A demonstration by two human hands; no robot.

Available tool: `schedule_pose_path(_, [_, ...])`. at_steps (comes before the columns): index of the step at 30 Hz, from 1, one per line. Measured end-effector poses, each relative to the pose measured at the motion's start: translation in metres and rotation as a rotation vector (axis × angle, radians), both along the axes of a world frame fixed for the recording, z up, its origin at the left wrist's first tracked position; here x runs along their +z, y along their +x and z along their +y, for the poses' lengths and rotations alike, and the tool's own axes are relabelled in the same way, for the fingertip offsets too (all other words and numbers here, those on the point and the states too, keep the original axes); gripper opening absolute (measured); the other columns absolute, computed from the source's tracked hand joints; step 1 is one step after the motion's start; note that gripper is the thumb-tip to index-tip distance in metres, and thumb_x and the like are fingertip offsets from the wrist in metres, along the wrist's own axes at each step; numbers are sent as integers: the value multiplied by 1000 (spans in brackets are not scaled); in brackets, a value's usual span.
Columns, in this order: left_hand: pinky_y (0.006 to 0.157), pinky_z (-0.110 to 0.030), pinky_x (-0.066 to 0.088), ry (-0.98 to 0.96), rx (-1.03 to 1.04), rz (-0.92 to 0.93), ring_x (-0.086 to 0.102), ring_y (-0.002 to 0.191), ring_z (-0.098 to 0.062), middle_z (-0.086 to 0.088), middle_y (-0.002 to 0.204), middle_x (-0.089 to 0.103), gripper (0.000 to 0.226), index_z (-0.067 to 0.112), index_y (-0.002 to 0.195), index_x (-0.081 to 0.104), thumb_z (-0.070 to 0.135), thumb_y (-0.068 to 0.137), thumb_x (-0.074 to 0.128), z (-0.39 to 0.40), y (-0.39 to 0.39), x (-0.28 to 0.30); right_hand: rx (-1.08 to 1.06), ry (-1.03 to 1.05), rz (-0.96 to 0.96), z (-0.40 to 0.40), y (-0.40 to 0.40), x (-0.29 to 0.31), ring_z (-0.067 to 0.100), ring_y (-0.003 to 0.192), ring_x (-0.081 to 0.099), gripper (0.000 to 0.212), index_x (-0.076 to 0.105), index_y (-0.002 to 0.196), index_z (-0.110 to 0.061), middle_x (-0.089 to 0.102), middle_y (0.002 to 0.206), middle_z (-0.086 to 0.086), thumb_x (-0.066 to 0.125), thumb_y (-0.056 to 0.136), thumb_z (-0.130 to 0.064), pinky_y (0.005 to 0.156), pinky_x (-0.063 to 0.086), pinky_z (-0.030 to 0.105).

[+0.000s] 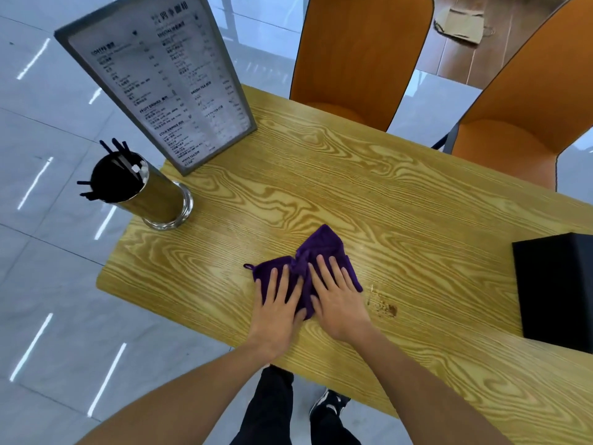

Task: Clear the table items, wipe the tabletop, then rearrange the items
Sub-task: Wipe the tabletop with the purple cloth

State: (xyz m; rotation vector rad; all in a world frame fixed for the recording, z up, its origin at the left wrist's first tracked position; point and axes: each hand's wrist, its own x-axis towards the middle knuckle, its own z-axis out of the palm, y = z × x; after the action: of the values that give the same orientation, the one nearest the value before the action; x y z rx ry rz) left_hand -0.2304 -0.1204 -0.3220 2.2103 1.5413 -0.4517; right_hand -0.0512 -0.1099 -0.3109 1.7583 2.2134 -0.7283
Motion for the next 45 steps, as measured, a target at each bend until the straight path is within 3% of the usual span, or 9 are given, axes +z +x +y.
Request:
schedule_pose_path(6, [121, -56, -4, -11, -12, -22, -17, 152, -31, -9, 165, -20, 69, 26, 160, -6, 49, 105, 29, 95, 20, 3, -67, 1, 25, 84, 10, -1, 25, 154, -18, 66, -6, 161, -18, -19, 167, 3, 28, 107, -36, 126, 0, 44])
schedule_pose_path(15, [122, -56, -2, -27, -67, -70, -16, 153, -29, -6, 166, -19, 70, 28, 160, -6, 47, 105, 33, 217, 74, 6, -161, 18, 19, 192, 59, -5, 24, 155, -17, 66, -8, 161, -18, -18, 168, 3, 26, 107, -36, 126, 0, 41])
schedule_pose_path(22, [122, -57, -2, -17, -131, -82, -14, 153, -29, -4, 167, -16, 72, 32, 159, -5, 49, 103, 37, 261, 130, 3, -246, 8, 19, 222, 111, -3, 25, 155, -14, 66, -6, 161, -16, -17, 168, 6, 28, 108, -34, 126, 3, 41])
schedule_pose_path(34, [122, -55, -1, -55, -281, -108, -10, 154, -27, -2, 168, -9, 70, 30, 160, 4, 45, 103, 43, 238, 192, 14, -379, 2, 34, 174, 172, -1, 29, 155, -11, 66, -1, 162, -17, -11, 169, 5, 32, 108, -34, 126, 6, 44])
schedule_pose_path(45, [122, -54, 2, -46, -335, -142, -4, 155, -25, 2, 169, 1, 69, 30, 159, 11, 42, 102, 47, 152, 195, 18, -402, -23, 59, 82, 185, 3, 28, 156, -10, 69, 3, 162, -23, -8, 170, 1, 39, 106, -38, 126, 9, 45])
